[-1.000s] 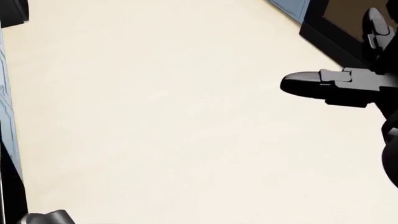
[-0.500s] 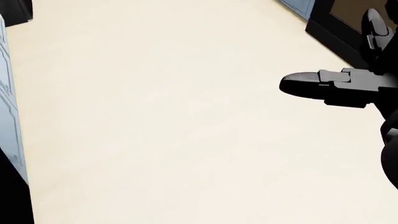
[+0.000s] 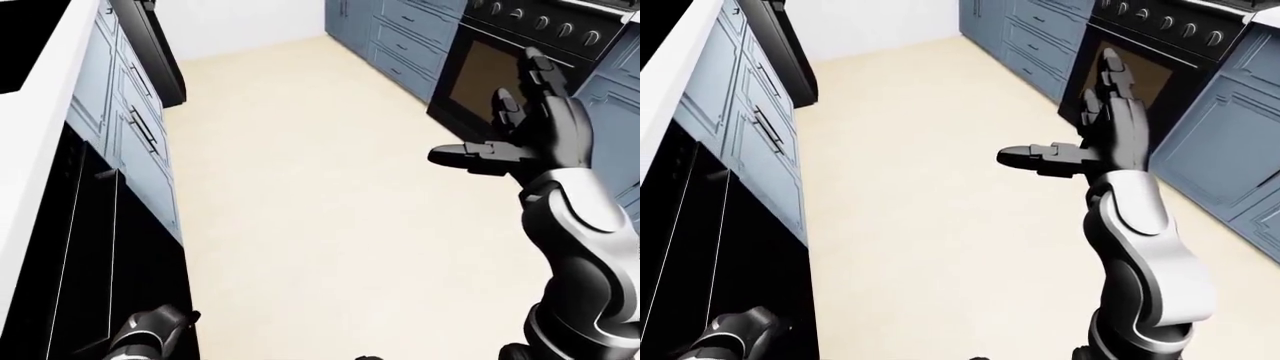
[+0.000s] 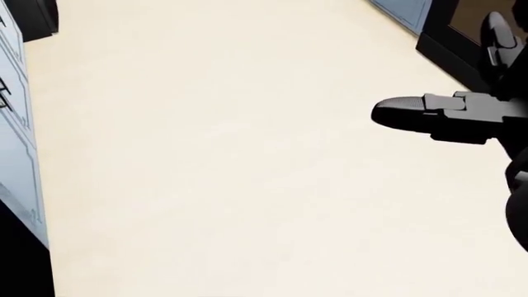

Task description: Close the dishwasher door

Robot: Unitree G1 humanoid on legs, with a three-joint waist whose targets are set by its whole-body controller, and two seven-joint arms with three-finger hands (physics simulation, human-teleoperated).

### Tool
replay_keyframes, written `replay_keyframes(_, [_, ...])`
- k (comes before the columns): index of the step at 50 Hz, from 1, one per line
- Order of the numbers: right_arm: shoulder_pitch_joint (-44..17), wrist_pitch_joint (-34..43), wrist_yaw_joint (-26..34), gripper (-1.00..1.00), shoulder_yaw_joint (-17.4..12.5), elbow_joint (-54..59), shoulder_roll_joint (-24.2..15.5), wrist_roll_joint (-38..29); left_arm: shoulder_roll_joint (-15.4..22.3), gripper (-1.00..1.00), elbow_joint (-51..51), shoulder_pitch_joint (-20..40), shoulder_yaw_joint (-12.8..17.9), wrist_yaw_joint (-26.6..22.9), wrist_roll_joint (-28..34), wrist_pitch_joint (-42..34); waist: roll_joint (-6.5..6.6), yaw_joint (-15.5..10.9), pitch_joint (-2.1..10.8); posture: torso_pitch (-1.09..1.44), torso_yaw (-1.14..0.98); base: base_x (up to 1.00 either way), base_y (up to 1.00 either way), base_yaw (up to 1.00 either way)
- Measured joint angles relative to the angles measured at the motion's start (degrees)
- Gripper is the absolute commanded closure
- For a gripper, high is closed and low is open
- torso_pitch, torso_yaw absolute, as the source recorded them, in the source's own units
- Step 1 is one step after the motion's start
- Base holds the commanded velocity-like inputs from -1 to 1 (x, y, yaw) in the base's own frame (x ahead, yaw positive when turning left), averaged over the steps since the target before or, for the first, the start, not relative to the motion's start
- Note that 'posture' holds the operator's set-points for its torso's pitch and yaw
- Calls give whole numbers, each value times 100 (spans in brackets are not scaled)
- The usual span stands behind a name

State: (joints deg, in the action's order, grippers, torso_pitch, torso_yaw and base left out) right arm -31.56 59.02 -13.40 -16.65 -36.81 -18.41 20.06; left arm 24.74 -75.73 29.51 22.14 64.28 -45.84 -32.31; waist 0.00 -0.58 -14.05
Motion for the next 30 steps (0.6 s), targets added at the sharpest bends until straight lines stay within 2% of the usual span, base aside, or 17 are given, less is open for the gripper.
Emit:
replay_keyframes(17, [-6, 26, -9, -100, 1, -24, 5, -12, 280, -100, -9, -278, 179, -324, -455, -13, 74, 63, 56, 94, 0, 0, 0, 0])
replay_keyframes(30, [-2, -2, 19, -100, 9, 18, 8, -38, 298, -100, -42, -294, 154, -330, -492, 31, 69, 43, 4, 94, 0, 0, 0, 0])
